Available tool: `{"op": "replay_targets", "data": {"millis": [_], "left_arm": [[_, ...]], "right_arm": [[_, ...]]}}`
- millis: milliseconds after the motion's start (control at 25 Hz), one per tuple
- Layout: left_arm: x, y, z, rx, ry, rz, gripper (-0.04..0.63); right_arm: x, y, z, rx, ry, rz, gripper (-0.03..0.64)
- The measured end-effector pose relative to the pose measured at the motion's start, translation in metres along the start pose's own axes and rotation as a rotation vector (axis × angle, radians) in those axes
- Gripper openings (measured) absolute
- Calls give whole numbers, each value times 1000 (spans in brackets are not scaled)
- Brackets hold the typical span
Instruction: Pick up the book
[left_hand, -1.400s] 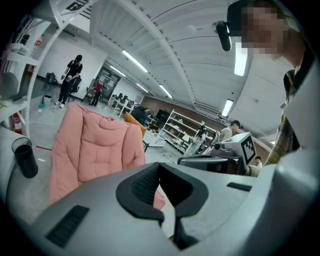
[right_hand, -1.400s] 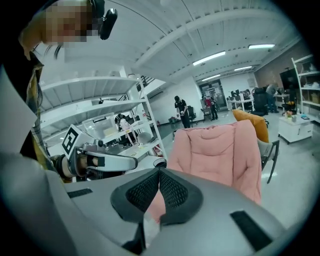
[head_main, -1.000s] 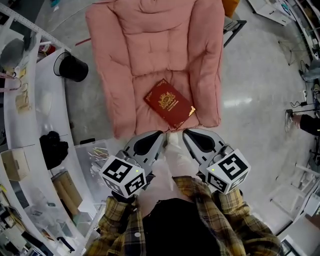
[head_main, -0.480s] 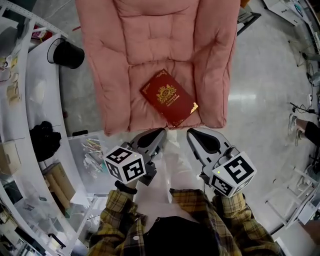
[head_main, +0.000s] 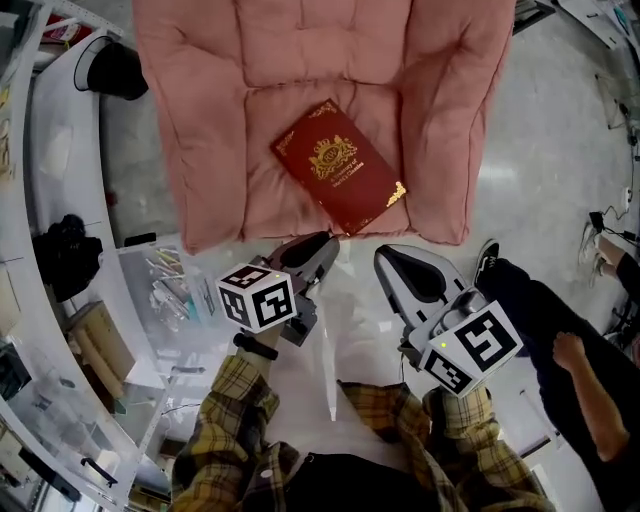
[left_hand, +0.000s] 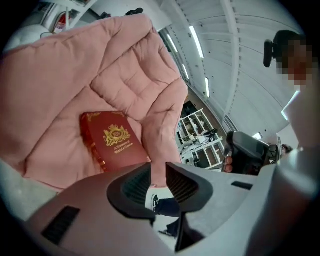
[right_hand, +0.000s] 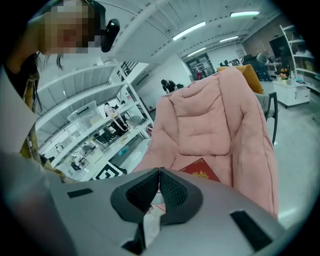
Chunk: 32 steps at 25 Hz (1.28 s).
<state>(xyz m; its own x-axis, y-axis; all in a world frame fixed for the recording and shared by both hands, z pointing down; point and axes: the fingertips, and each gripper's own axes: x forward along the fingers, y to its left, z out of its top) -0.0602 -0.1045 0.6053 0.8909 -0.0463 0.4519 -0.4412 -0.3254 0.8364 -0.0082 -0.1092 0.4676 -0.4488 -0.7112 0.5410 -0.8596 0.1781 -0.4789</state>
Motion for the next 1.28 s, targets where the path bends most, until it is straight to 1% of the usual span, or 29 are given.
{"op": "replay_targets", "data": {"millis": [160,320,440,600,680,960,1120,1280], "left_arm": [[16,29,-20,-81,12,-9,137],[34,52,-39,-141,53,-33,217],[49,65,-52,-173,91,-53,252],[67,85,-73,-198,160,-51,264],[74,93,-79,-225,174,-53,268],[98,108,-84,-316,154,-79,287],[108,117,-84,-327,161,-72,292],[119,121,-83,-344,156,-84,296]], "right_arm": [[8,-12,-17,20,6,-5,18],[16,-21,-34,41,27,0,18],[21,-25,-44,57,44,3,18],[26,-29,-54,82,58,5,18],[27,-30,-58,91,66,8,18],[24,-40,-69,118,93,6,18],[23,-46,-71,143,92,-1,18],[22,-51,-74,156,93,0,18]]}}
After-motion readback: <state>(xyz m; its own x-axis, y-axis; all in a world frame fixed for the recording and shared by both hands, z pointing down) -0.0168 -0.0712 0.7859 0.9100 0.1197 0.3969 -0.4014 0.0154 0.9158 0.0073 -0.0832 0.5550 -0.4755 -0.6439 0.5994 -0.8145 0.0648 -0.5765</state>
